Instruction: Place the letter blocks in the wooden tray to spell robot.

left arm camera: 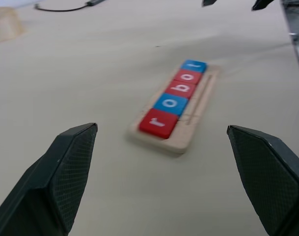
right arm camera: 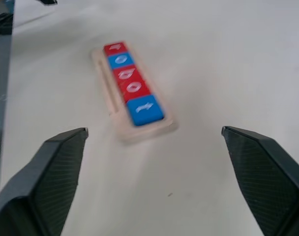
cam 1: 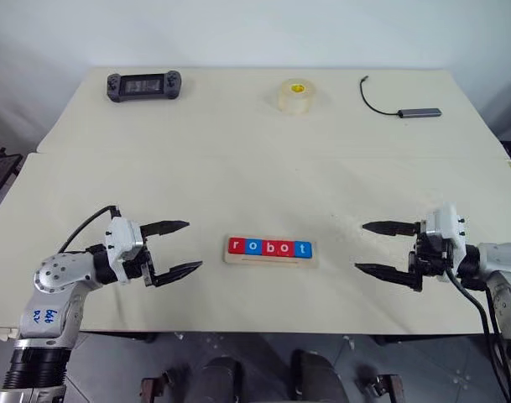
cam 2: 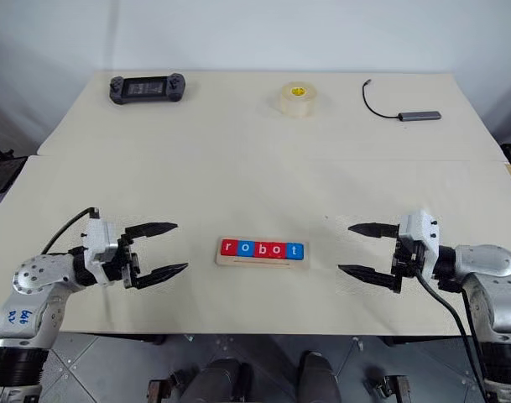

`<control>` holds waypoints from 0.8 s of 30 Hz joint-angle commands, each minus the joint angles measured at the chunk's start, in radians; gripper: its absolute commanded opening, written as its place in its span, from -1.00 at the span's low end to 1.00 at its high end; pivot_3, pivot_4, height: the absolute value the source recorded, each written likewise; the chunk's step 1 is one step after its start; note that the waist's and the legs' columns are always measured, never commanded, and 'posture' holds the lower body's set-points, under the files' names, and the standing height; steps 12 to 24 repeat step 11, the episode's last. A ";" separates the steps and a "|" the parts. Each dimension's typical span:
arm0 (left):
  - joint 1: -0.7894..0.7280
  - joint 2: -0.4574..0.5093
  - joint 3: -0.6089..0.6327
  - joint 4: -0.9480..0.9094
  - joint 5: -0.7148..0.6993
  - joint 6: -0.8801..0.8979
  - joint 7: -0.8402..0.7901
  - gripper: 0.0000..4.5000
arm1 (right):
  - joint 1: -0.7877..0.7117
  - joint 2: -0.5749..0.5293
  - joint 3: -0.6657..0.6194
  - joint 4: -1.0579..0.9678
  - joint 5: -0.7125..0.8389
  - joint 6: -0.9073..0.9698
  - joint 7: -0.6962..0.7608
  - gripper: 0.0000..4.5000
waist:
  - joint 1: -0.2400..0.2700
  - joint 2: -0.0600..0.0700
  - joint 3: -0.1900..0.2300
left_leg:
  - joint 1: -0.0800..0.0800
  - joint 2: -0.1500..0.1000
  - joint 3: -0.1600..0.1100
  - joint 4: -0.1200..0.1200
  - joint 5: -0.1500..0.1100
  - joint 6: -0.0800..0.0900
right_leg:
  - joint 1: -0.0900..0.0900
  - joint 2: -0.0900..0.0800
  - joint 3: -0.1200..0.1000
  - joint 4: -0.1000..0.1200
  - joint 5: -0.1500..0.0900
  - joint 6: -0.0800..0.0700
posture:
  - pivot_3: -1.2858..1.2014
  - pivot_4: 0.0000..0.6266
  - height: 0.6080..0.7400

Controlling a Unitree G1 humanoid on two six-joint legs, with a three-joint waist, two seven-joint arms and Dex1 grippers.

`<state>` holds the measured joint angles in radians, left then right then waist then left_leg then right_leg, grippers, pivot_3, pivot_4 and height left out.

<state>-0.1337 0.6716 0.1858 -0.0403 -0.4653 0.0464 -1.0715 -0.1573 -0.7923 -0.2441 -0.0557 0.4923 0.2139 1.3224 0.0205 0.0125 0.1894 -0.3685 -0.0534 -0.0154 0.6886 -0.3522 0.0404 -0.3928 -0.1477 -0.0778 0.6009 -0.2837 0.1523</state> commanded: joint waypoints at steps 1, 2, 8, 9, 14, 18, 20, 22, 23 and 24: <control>-0.009 0.009 0.025 0.001 0.006 -0.006 0.020 1.00 | 0.024 0.000 -0.024 0.002 0.002 -0.063 0.005 0.97 | 0.001 0.000 0.000 | 0.000 0.000 0.000 0.000 0.000 0.000 | 0.000 0.000 0.000 0.000 0.000 0.000 | 0.03 -0.52 1.00; -0.009 0.008 0.026 0.002 0.011 -0.013 0.026 1.00 | 0.027 0.015 -0.028 0.017 0.001 -0.082 -0.010 0.97 | 0.002 0.000 0.000 | 0.000 0.000 0.000 0.000 0.000 0.000 | 0.000 0.000 0.000 0.000 0.000 0.000 | 0.03 -0.52 1.00; 0.009 0.006 0.024 0.002 0.020 -0.021 0.040 1.00 | 0.004 0.058 -0.016 0.074 -0.012 -0.149 -0.058 0.97 | 0.002 0.000 0.000 | -0.001 -0.001 0.000 0.000 0.000 0.000 | 0.000 0.000 0.000 0.000 0.000 0.000 | 0.03 -0.52 1.00; 0.009 0.006 0.025 0.004 0.022 -0.022 0.042 1.00 | -0.006 0.062 -0.015 0.075 -0.008 -0.147 -0.066 0.97 | 0.001 0.000 0.000 | -0.001 -0.001 0.000 0.000 0.000 0.000 | 0.000 0.000 0.000 0.000 0.000 0.000 | 0.03 -0.52 1.00; 0.006 0.006 0.027 0.007 0.028 -0.029 0.046 1.00 | -0.020 0.068 -0.014 0.075 0.000 -0.144 -0.079 0.97 | 0.001 0.000 0.000 | -0.001 -0.001 0.000 0.000 0.000 0.000 | 0.000 0.000 0.000 0.000 0.000 0.000 | 0.03 -0.52 1.00; 0.006 0.006 0.027 0.007 0.028 -0.029 0.046 1.00 | -0.020 0.068 -0.014 0.075 0.000 -0.144 -0.079 0.97 | 0.001 0.000 0.000 | -0.001 -0.001 0.000 0.000 0.000 0.000 | 0.000 0.000 0.000 0.000 0.000 0.000 | 0.03 -0.52 1.00; 0.006 0.006 0.027 0.007 0.028 -0.029 0.046 1.00 | -0.020 0.068 -0.014 0.075 0.000 -0.144 -0.079 0.97 | 0.001 0.000 0.000 | -0.001 -0.001 0.000 0.000 0.000 0.000 | 0.000 0.000 0.000 0.000 0.000 0.000 | 0.03 -0.52 1.00; 0.006 0.006 0.027 0.007 0.028 -0.029 0.046 1.00 | -0.020 0.068 -0.014 0.075 0.000 -0.144 -0.079 0.97 | 0.001 0.000 0.000 | -0.001 -0.001 0.000 0.000 0.000 0.000 | 0.000 0.000 0.000 0.000 0.000 0.000 | 0.03 -0.52 1.00; 0.006 0.006 0.027 0.007 0.028 -0.029 0.046 1.00 | -0.020 0.068 -0.014 0.075 0.000 -0.144 -0.079 0.97 | 0.001 0.000 0.000 | -0.001 -0.001 0.000 0.000 0.000 0.000 | 0.000 0.000 0.000 0.000 0.000 0.000 | 0.03 -0.52 1.00; 0.006 0.006 0.027 0.007 0.028 -0.029 0.046 1.00 | -0.020 0.068 -0.014 0.075 0.000 -0.144 -0.079 0.97 | 0.001 0.000 0.000 | -0.001 -0.001 0.000 0.000 0.000 0.000 | 0.000 0.000 0.000 0.000 0.000 0.000 | 0.03 -0.52 1.00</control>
